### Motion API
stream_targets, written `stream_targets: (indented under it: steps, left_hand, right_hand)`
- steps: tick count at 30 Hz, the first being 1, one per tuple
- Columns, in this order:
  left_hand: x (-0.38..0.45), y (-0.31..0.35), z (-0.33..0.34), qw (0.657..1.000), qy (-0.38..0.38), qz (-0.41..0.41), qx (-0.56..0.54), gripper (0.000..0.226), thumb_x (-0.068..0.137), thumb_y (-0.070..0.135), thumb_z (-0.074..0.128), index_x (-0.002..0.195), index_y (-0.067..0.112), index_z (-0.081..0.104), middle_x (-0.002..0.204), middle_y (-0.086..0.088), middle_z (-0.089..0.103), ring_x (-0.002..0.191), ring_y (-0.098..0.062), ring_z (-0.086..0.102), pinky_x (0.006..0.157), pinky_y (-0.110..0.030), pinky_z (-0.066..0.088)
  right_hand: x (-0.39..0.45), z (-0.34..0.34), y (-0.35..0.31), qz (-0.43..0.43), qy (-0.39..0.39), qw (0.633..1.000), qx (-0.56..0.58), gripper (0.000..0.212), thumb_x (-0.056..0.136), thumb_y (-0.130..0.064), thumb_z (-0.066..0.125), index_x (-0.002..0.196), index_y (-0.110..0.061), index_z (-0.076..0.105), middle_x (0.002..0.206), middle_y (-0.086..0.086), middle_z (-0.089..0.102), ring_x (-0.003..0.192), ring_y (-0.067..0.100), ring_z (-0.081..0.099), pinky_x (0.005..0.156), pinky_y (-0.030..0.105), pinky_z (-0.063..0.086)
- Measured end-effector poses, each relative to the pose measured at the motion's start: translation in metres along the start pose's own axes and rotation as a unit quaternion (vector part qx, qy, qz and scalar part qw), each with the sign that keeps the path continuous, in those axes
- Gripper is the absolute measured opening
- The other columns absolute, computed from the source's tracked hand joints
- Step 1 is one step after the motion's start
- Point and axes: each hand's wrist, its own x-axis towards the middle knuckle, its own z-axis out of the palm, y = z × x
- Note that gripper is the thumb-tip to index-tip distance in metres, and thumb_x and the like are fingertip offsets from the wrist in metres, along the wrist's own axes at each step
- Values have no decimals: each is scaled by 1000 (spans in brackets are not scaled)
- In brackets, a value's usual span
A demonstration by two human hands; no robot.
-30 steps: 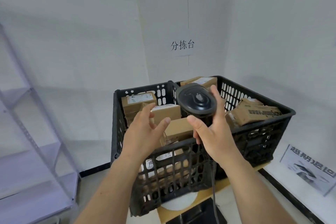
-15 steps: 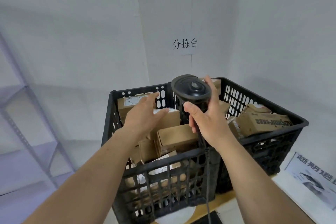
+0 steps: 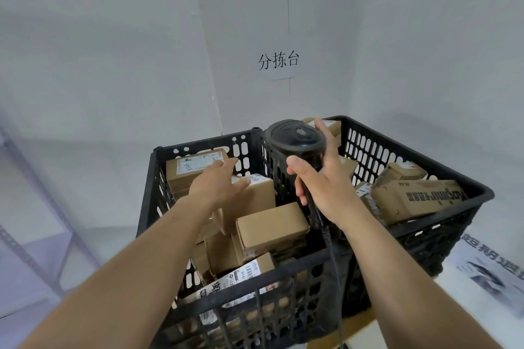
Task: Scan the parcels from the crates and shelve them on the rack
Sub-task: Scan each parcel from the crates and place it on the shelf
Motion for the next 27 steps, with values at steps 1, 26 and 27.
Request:
stream_targets:
  steps: [1, 26, 27]
  left_hand:
    - [5, -2, 3, 1000, -10, 0, 9, 62, 94, 52, 49, 147, 25, 33, 148, -5, 40, 133, -26, 42, 101, -44, 41]
    - [11, -7, 28, 981, -55, 61, 177, 102, 70, 82, 53, 145, 17, 29, 140, -9, 32, 129, -27, 33, 111, -44, 31]
    - [11, -7, 26, 982, -64, 60, 166, 94, 74, 81, 47, 142, 17, 36, 138, -8, 35, 128, -27, 35, 109, -44, 33]
  right_hand:
    - [3, -1, 0, 1, 4, 1000, -1, 85, 93, -28, 62, 155, -37, 5, 100, 8, 61, 55, 16, 55, 48, 29, 48]
    - [23, -7, 4, -19, 20, 1000, 11, 87, 92, -27, 65, 153, -44, 5, 127, 19, 54, 54, 13, 55, 47, 26, 47]
    - [23, -7, 4, -22, 21, 999, 10, 87, 92, -27, 65, 153, -44, 5, 129, 20, 53, 54, 14, 55, 47, 25, 47]
